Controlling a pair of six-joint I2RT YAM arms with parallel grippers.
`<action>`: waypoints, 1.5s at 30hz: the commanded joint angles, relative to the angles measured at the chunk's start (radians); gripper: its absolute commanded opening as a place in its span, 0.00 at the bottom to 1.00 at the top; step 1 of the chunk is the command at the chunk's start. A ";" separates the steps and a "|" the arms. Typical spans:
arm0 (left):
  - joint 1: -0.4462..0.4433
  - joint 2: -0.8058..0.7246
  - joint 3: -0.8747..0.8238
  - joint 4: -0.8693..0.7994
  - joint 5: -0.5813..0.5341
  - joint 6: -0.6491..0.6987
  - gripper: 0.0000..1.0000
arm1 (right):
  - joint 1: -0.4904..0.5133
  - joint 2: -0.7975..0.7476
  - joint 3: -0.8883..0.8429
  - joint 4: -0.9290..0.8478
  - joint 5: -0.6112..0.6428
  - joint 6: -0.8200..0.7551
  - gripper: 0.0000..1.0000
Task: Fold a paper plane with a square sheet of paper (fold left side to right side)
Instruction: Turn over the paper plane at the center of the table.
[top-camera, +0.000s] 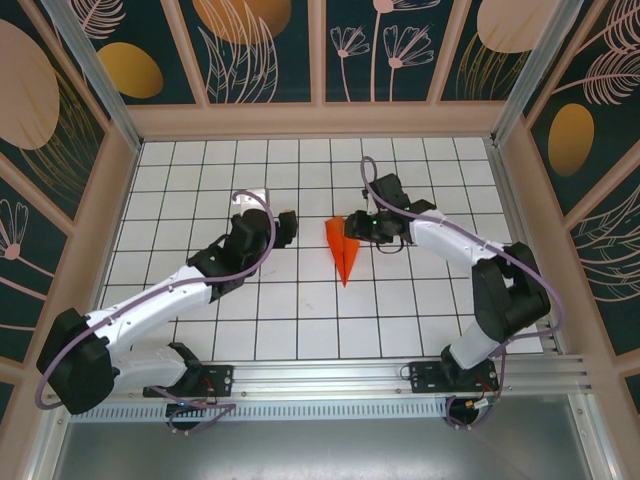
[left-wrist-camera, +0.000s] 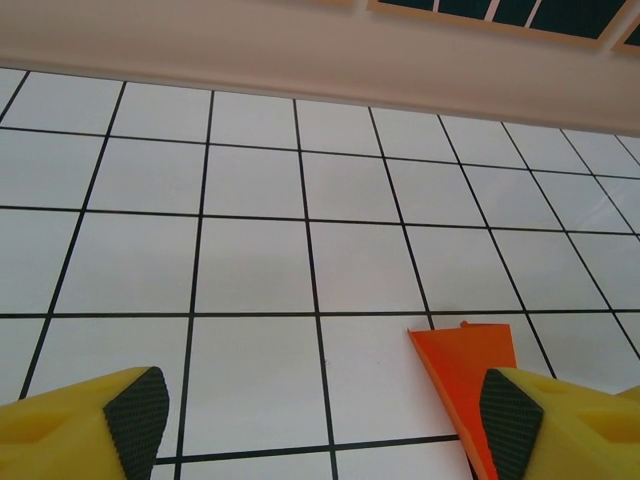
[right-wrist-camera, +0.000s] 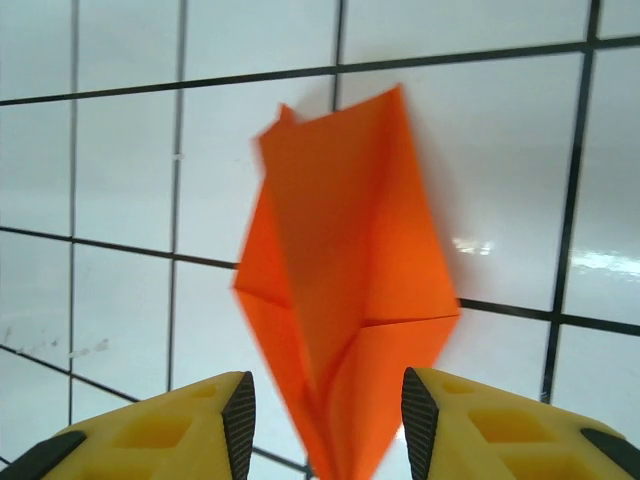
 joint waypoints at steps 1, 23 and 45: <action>0.003 -0.027 -0.020 0.043 -0.032 0.005 0.89 | 0.063 0.013 0.014 -0.125 0.117 0.071 0.45; 0.003 -0.047 -0.050 0.045 -0.047 0.008 0.98 | 0.163 0.256 0.119 -0.113 0.149 0.104 0.30; 0.003 -0.049 -0.052 0.039 -0.047 0.009 0.98 | 0.194 0.235 0.182 -0.185 0.218 0.097 0.41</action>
